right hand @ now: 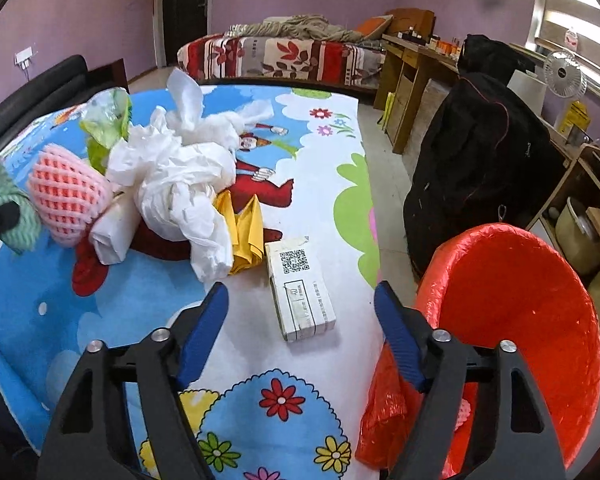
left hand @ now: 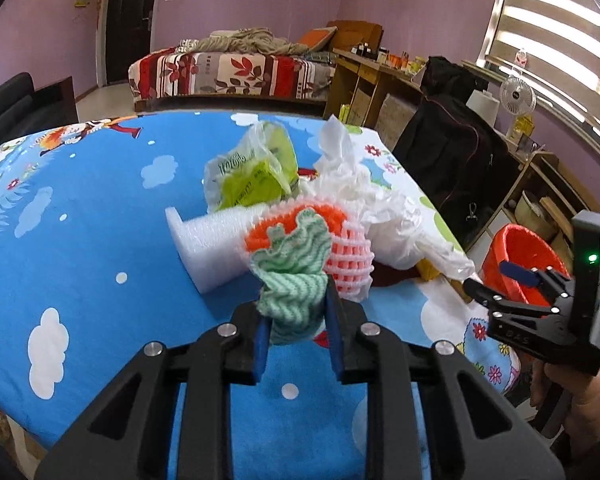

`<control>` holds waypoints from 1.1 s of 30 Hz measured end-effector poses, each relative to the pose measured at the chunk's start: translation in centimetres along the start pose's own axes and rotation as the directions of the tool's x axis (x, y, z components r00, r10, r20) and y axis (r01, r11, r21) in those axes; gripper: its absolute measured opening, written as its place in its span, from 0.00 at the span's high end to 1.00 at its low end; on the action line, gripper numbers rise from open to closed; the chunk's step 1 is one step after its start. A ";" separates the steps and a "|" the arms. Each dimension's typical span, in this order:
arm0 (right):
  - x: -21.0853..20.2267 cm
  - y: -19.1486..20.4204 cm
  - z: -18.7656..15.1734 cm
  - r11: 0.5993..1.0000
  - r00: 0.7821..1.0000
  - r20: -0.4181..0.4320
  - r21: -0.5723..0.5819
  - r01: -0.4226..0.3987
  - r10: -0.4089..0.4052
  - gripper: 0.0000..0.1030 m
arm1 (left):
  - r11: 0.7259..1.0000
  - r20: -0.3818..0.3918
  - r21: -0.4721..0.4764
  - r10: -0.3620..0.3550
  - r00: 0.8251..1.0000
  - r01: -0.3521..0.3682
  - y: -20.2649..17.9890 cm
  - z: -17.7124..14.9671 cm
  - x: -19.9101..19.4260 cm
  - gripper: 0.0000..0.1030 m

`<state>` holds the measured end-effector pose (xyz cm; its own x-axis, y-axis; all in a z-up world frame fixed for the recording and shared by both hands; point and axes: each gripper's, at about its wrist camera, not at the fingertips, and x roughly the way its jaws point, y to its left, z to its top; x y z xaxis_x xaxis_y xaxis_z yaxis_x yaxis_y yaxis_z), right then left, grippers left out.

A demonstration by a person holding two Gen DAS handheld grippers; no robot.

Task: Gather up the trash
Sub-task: 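Close the right gripper on the white QR-code box, then lift the white box with the right gripper while the left carries the green cloth to the bin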

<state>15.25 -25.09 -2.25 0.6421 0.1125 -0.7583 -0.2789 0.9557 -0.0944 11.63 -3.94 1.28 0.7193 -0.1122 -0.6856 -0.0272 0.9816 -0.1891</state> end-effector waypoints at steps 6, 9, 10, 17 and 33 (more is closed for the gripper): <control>1.2 -0.1 0.1 1.000 0.999 -0.037 -0.006 0.000 -0.001 0.39 | 1.000 0.048 -0.021 0.009 0.999 -0.008 0.5 0.4 -1.0 0.77; 1.7 -0.1 0.0 1.000 0.999 -0.049 -0.011 0.000 0.000 0.44 | 1.000 0.060 -0.015 0.007 0.998 -0.006 0.4 0.5 -1.2 0.77; 1.9 0.0 0.1 1.000 0.999 -0.054 -0.011 -0.001 0.000 0.45 | 1.000 0.065 -0.014 0.006 0.998 -0.005 0.3 0.5 -1.3 0.77; 2.4 -0.2 -0.2 1.000 0.997 -0.076 -0.001 -0.016 0.016 0.53 | 1.000 0.085 -0.021 0.008 0.996 -0.006 0.5 0.6 -1.8 0.77; -0.4 -1.0 -0.9 0.997 0.999 0.001 0.058 -0.053 0.053 0.66 | 0.999 0.119 -0.028 0.025 0.993 -0.022 0.6 0.9 -2.6 0.77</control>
<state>14.60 -26.30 -2.39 0.6275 0.1634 -0.7613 -0.2707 0.9625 -0.0165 10.42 -2.90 3.59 0.7957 -0.0684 -0.6018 -0.0625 0.9790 -0.1938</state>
